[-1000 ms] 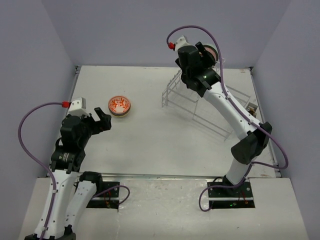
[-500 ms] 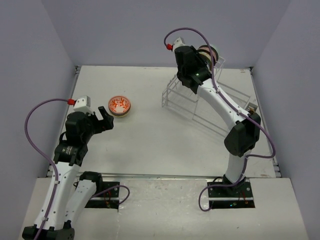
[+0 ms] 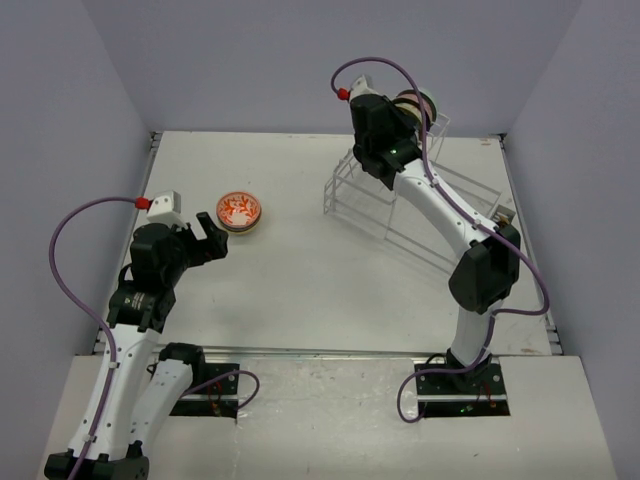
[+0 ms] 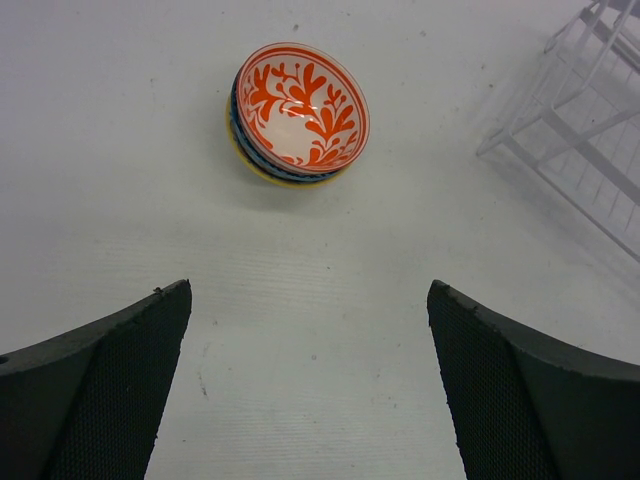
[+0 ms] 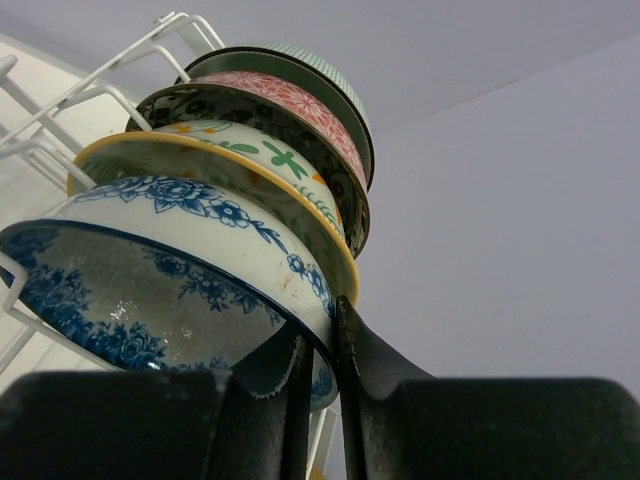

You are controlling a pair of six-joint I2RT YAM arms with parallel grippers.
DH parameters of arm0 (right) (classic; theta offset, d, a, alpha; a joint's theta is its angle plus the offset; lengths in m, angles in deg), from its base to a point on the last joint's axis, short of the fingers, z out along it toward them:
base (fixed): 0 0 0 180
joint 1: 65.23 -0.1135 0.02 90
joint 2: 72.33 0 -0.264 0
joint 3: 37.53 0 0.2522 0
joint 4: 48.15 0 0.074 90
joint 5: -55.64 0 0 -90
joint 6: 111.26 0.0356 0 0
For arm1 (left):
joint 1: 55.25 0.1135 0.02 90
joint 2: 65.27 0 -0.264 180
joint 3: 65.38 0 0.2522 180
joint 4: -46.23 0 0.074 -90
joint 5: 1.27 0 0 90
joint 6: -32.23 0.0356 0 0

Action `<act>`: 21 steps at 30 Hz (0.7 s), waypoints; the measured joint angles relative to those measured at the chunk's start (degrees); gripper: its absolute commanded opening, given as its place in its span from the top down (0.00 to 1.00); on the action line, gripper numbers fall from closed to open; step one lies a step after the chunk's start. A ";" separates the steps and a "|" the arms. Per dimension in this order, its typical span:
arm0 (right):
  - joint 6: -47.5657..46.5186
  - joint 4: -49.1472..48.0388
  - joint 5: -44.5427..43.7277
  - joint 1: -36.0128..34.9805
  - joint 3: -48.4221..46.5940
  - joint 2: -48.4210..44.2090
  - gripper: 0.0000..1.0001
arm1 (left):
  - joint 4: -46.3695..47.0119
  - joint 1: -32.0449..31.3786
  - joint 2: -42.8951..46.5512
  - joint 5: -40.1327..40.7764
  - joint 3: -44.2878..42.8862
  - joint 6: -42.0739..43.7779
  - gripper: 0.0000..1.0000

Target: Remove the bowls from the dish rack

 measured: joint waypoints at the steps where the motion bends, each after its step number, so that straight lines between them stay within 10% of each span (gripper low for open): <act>1: -0.17 -0.07 -0.31 0.00 0.13 -0.07 1.00 | 0.02 0.00 0.00 -0.04 0.00 0.00 0.00; 21: -0.28 -0.57 -0.42 -0.48 2.19 -2.91 1.00 | 0.07 0.00 -1.01 -1.68 0.00 0.00 0.00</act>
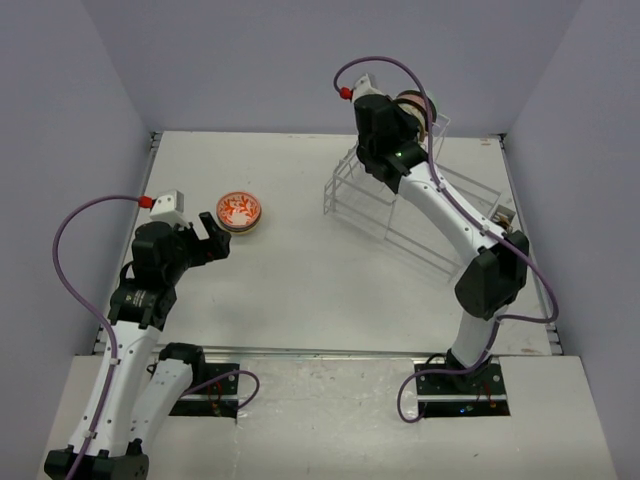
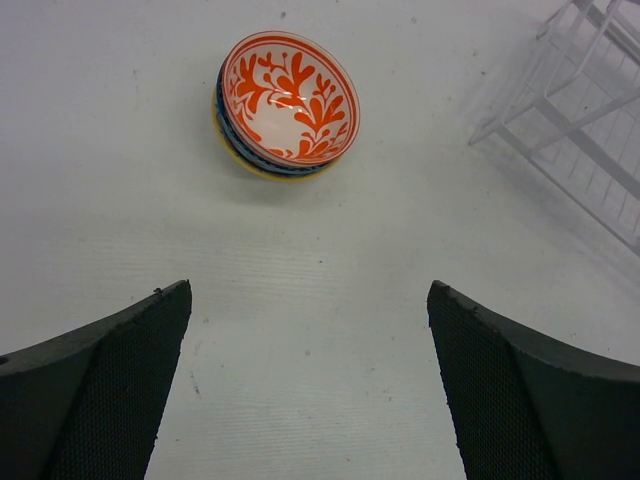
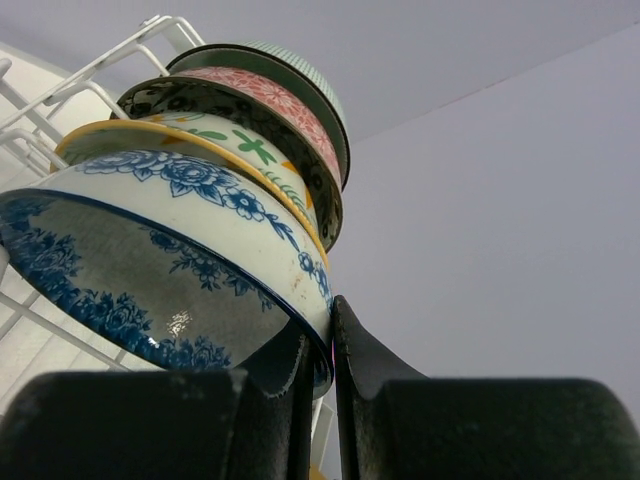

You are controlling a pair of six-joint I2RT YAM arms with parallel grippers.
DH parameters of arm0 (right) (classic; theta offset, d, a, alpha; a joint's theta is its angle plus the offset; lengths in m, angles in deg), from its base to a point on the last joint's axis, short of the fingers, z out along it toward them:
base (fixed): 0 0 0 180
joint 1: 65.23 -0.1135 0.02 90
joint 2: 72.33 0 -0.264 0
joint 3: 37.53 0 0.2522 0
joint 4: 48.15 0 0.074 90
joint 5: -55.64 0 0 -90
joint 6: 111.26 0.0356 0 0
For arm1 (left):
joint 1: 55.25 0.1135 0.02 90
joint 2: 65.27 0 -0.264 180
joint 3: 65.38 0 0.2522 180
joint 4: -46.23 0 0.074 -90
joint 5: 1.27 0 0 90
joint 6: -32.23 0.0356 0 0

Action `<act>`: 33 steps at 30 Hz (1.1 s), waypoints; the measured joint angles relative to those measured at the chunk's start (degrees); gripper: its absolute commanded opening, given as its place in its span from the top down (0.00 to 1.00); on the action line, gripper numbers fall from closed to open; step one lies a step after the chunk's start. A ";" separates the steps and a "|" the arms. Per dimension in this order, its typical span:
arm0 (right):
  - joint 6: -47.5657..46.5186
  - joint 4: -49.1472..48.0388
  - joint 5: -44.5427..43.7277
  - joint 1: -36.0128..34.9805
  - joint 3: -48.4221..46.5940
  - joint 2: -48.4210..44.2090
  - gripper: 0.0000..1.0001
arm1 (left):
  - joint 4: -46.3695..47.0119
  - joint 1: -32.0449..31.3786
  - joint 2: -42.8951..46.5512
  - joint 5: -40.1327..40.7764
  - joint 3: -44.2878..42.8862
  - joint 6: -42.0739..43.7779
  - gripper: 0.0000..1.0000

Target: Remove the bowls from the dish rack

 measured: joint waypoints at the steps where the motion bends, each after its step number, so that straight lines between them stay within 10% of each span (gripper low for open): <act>1: 0.00 -0.02 0.00 -0.07 0.00 -0.31 1.00 | 0.02 0.00 0.00 -0.09 0.00 0.00 0.00; 20: 14.75 13.14 7.82 -4.66 -1.79 -7.61 1.00 | 0.02 0.00 -0.07 -0.22 0.00 0.00 0.00; 33: 43.21 27.19 44.13 -8.63 4.42 -21.24 1.00 | 0.00 0.15 2.38 1.20 0.02 -0.04 0.00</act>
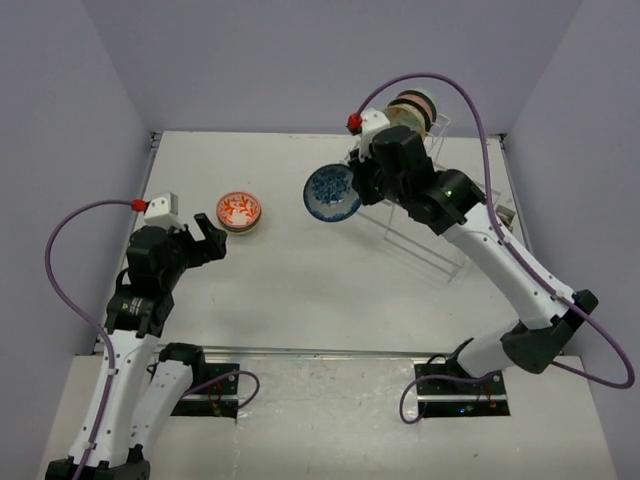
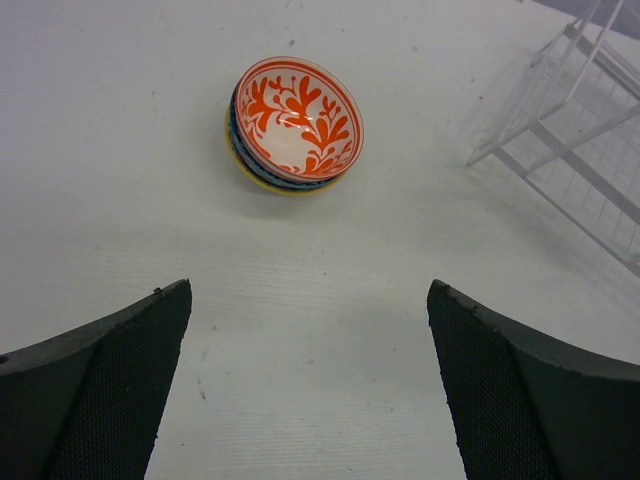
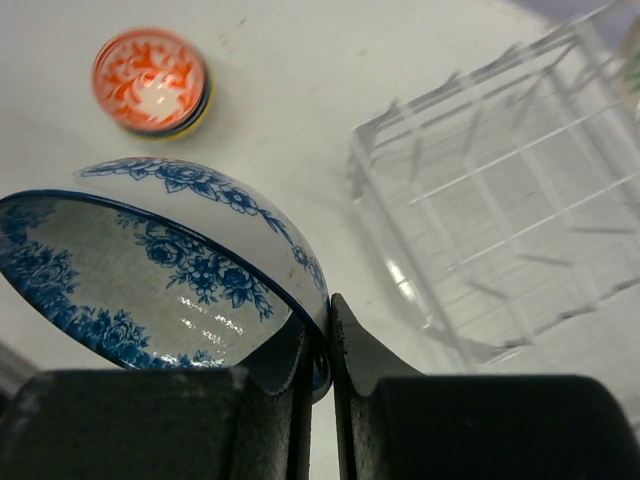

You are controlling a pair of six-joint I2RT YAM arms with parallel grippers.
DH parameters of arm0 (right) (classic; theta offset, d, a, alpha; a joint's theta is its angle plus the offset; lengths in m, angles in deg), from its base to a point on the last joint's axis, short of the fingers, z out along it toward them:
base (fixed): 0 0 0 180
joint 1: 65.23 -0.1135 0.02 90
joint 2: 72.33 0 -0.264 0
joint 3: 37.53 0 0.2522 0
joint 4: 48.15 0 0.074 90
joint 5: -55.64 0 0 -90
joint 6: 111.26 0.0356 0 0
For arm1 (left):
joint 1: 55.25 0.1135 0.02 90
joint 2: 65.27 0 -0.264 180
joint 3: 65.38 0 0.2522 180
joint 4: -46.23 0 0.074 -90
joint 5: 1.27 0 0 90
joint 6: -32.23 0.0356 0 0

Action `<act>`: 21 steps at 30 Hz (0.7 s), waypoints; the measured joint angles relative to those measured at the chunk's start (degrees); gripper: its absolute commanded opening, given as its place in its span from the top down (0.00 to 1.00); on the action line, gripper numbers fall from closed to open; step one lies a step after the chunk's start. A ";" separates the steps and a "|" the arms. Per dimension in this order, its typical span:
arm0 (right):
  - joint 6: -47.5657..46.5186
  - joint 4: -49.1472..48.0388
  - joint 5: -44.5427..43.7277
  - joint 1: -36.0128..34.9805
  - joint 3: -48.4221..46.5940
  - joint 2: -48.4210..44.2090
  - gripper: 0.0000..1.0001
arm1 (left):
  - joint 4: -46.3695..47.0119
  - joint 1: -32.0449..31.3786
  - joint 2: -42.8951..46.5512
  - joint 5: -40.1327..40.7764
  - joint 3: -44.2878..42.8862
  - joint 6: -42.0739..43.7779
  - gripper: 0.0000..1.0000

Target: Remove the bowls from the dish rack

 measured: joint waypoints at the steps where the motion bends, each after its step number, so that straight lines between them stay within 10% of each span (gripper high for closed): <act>1: 1.49 -0.13 2.05 -0.31 1.90 -0.48 1.00 | -0.02 0.02 0.42 0.31 -0.02 0.00 0.00; 21: 16.90 -5.05 17.38 -1.75 16.28 23.12 1.00 | -0.02 0.31 1.64 1.60 -0.02 0.00 0.00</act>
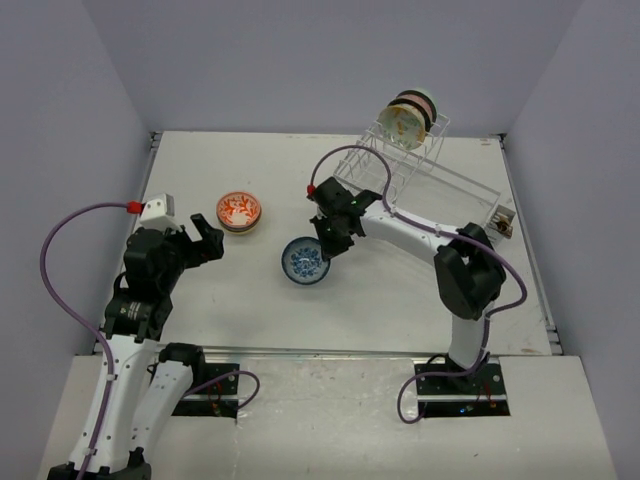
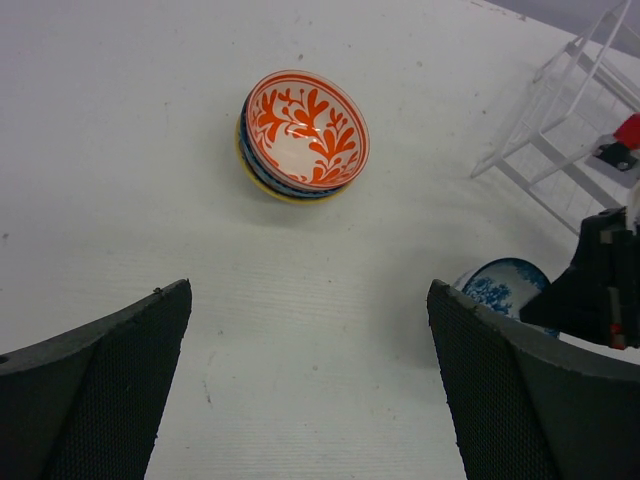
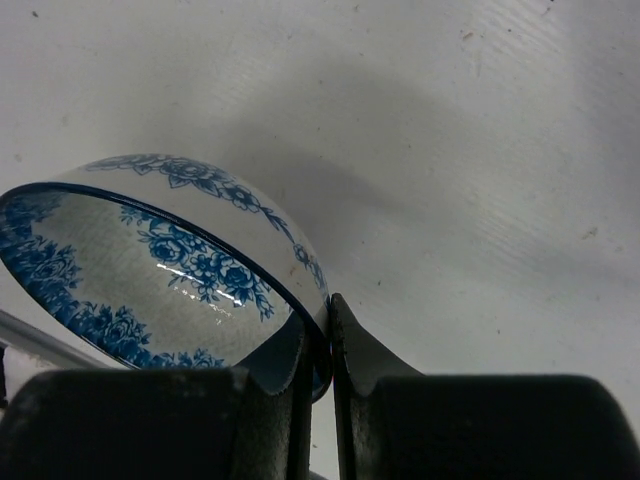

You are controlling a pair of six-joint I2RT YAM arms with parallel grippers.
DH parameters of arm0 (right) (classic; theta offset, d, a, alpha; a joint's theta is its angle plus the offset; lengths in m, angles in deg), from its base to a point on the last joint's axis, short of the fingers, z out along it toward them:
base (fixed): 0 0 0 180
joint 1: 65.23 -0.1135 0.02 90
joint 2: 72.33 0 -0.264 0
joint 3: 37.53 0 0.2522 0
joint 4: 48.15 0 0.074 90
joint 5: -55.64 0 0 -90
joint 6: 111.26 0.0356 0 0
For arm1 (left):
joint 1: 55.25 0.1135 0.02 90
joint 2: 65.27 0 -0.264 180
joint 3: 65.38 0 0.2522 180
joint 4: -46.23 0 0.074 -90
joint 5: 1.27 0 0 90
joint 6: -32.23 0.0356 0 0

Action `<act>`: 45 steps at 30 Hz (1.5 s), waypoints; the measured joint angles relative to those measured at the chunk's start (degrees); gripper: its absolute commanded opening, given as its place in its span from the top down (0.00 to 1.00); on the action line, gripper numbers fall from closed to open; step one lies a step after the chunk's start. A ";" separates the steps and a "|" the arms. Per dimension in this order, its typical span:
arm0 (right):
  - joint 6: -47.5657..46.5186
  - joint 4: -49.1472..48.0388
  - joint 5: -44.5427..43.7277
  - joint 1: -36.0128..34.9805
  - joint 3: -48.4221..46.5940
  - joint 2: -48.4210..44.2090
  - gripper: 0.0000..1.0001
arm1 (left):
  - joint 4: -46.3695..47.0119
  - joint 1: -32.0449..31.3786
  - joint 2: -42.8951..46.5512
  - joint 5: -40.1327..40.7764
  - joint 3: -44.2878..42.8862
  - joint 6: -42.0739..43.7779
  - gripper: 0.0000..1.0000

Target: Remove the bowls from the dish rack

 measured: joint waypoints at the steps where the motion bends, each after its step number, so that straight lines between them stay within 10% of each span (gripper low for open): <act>1: 0.13 -0.02 0.26 -0.09 -0.61 1.79 1.00 | 0.00 0.00 0.00 0.00 0.02 0.00 0.00; 9: 0.61 0.20 2.40 -0.46 -6.75 10.99 1.00 | 0.00 0.00 0.20 -0.04 0.00 0.00 0.00; 17: 0.85 0.46 3.78 -0.72 -10.45 13.51 0.47 | 0.00 0.00 0.33 -0.11 0.02 0.00 0.00; 21: 0.63 1.40 4.11 -0.81 -11.15 13.07 0.44 | 0.00 0.00 0.33 -0.13 0.02 0.02 0.00; 35: -17.55 2.86 -18.10 -3.93 -21.64 -15.15 0.09 | 0.02 0.00 0.66 -0.39 0.02 0.00 0.00; 45: -46.71 -12.11 -44.52 3.34 -20.63 -12.33 0.23 | 0.02 -0.02 0.63 -1.03 0.02 0.02 0.00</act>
